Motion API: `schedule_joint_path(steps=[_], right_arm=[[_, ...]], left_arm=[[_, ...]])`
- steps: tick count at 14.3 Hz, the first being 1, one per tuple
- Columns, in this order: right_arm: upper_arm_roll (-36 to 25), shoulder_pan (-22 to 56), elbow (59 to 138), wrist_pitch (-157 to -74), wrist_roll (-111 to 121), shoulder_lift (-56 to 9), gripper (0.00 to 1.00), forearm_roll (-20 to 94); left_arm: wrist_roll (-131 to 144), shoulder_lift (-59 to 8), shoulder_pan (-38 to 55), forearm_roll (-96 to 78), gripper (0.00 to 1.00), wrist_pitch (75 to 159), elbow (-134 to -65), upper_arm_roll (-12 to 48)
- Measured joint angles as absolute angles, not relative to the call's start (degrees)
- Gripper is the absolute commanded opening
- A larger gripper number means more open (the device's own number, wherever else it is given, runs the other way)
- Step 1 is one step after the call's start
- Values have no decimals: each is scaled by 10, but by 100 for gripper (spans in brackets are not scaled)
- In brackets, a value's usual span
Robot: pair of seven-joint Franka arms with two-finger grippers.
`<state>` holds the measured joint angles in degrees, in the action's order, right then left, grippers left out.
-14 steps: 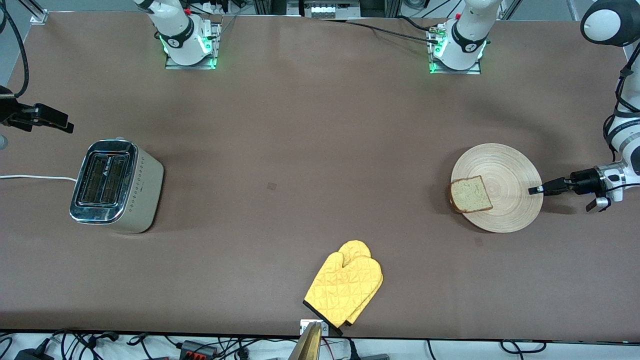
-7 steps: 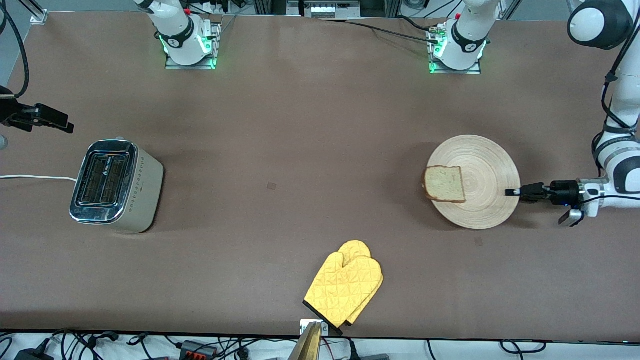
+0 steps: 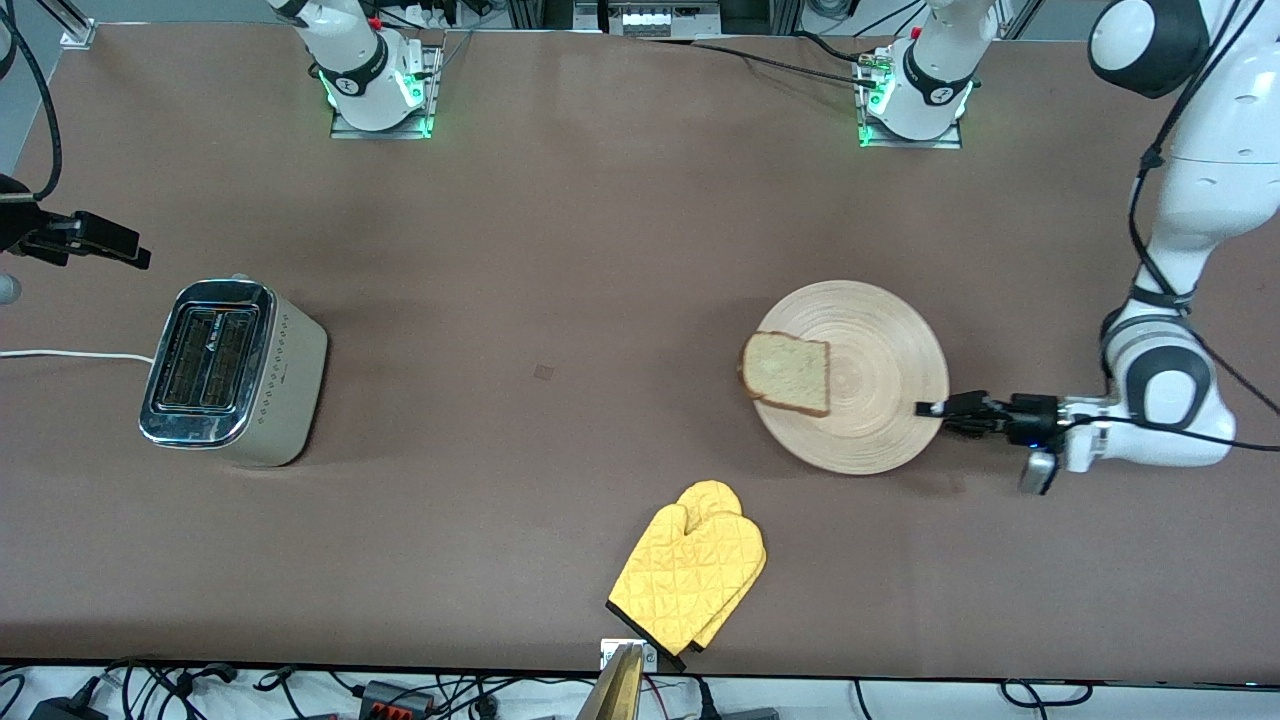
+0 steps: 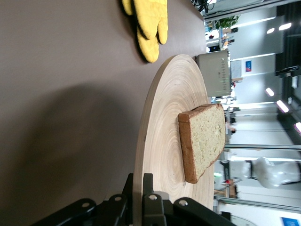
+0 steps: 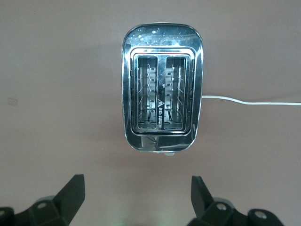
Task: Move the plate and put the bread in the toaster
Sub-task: 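Push the wooden plate with the left gripper toward the toaster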
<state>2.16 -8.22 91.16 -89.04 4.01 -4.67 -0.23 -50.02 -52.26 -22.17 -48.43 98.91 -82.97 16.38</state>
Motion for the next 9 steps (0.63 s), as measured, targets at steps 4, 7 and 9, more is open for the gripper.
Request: schedule_joint_path(steps=[4,7,9], right_arm=[[22,-82,911,-890,40,-47,100,-2],[22,-83,911,-890,40,-47,100,-2],[21,-83,911,-890,40,-47,100,-2]], left_arm=[[-499,-525,-178,-489,1,1146,-866,247],[-498,-525,-122,-504,1,1216,-885,278],[-498,-531,-85,-532,1,1246,-892,278]])
